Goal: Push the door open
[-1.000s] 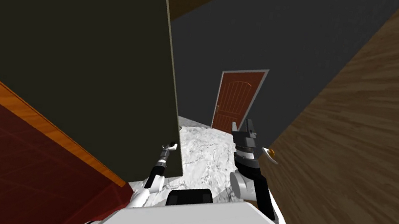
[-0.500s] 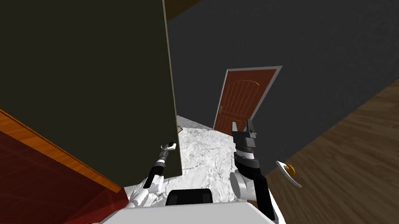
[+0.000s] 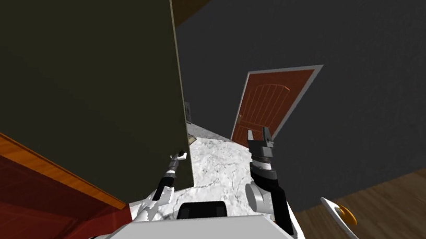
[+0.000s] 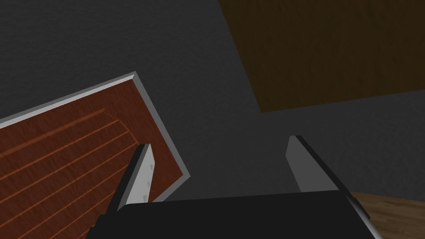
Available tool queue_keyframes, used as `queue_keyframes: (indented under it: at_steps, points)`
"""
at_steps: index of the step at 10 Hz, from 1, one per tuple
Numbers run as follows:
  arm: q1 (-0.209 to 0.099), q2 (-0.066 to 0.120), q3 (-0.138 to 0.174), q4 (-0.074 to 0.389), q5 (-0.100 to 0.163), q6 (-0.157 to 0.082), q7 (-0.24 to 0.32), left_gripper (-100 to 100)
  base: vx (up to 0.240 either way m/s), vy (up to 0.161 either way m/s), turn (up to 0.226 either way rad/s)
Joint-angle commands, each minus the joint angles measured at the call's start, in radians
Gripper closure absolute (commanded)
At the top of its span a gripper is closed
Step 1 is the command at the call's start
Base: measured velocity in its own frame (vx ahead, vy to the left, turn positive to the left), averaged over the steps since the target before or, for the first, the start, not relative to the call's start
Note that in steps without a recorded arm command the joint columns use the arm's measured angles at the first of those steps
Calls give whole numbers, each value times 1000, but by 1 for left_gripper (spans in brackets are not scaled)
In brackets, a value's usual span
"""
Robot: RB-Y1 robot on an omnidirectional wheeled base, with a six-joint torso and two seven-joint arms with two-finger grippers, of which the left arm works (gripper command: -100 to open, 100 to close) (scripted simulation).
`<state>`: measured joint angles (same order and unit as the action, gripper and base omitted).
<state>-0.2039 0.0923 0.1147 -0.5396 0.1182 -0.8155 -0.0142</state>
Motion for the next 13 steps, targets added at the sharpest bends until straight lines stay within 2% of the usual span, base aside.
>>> queue_keyframes:
  at_steps: [1,3,5,6,7,13]
  points:
    - [0,13,18,-3,1,-3,4,100,180,-101,139]
    - [-1,15,33,0,0,-5,4,100,197,-53,121]
    - [-1,15,33,0,0,-5,4,100,94,-35,33]
    - [-2,16,49,4,-1,-6,4,100,139,-45,148]
    - [-2,16,49,4,-1,-6,4,100,154,-76,115]
    - [-6,18,94,14,-3,-10,4,100,181,-93,129]
